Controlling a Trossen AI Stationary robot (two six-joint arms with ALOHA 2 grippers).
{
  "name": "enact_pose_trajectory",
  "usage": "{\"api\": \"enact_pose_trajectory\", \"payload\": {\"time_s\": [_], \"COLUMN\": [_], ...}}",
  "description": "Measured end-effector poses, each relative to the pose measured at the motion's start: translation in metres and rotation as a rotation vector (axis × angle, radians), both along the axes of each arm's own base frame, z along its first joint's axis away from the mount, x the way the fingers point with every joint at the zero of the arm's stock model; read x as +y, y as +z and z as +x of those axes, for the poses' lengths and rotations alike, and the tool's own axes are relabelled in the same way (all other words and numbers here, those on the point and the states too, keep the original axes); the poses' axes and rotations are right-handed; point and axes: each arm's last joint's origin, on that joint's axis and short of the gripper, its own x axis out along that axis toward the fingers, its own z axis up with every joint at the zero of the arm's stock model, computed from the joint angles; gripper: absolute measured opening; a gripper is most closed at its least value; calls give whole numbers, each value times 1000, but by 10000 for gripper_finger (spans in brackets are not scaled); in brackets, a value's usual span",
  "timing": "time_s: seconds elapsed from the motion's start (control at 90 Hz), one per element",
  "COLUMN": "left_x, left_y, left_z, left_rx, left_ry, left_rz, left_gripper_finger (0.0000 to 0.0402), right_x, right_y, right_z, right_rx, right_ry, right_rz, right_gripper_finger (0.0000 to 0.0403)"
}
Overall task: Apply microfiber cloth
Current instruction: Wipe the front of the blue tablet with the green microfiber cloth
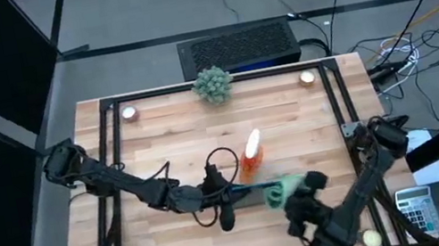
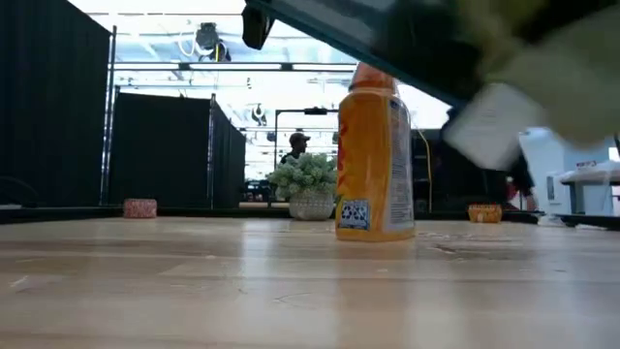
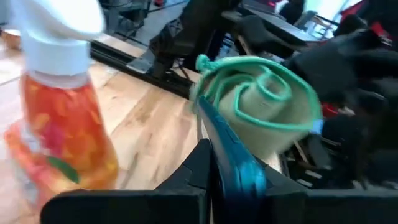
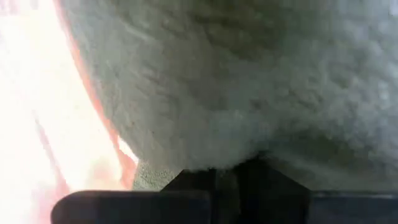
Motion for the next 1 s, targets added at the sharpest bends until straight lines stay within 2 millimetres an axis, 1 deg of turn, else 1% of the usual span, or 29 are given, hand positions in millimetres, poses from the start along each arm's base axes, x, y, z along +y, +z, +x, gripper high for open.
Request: {"api": "enact_pose_trajectory", "payload": {"time_s": [0.067, 0.133, 0.211, 0.289, 0.378, 0.444, 0.511, 0.556, 0.622, 0.7, 0.744, 0.844, 1.0], "left_x": [0, 1, 5, 8, 10, 10, 10, 10, 12, 12, 12, 11, 8], "left_y": [1, 1, 1, 2, 5, 7, 7, 7, 6, 6, 5, 6, 7], "left_z": [0, 0, 2, 3, 4, 5, 5, 5, 5, 5, 5, 5, 5], "left_rx": [-2, -1, -1, -11, -44, -62, -63, -59, -58, -56, -55, -63, -69], "left_ry": [-3, 5, 33, 58, 67, 56, 57, 63, 70, 77, 76, 60, 31], "left_rz": [0, 4, 16, 8, -11, -23, -22, -14, -13, -6, -5, -6, -4], "left_gripper_finger": [10, 10, 10, 10, 10, 10, 10, 10, 10, 10, 10, 10, 10], "right_x": [8, 20, 34, 39, 30, 17, 2, -6, -15, -19, -20, -15, -3], "right_y": [1, 6, 16, 23, 28, 28, 24, 21, 17, 11, 6, -4, -5], "right_z": [-7, -6, 3, 19, 48, 71, 92, 101, 108, 106, 101, 80, 39], "right_rx": [-30, -125, -259, -385, -407, -384, -350, -333, -292, -241, -200, -116, -24], "right_ry": [5, 59, 164, 248, 287, 296, 292, 280, 270, 248, 224, 167, 51], "right_rz": [37, 75, 85, 22, -68, -111, -136, -135, -111, -52, -41, -19, 9], "right_gripper_finger": [4, 4, 4, 4, 4, 4, 4, 4, 4, 4, 4, 4, 4]}}
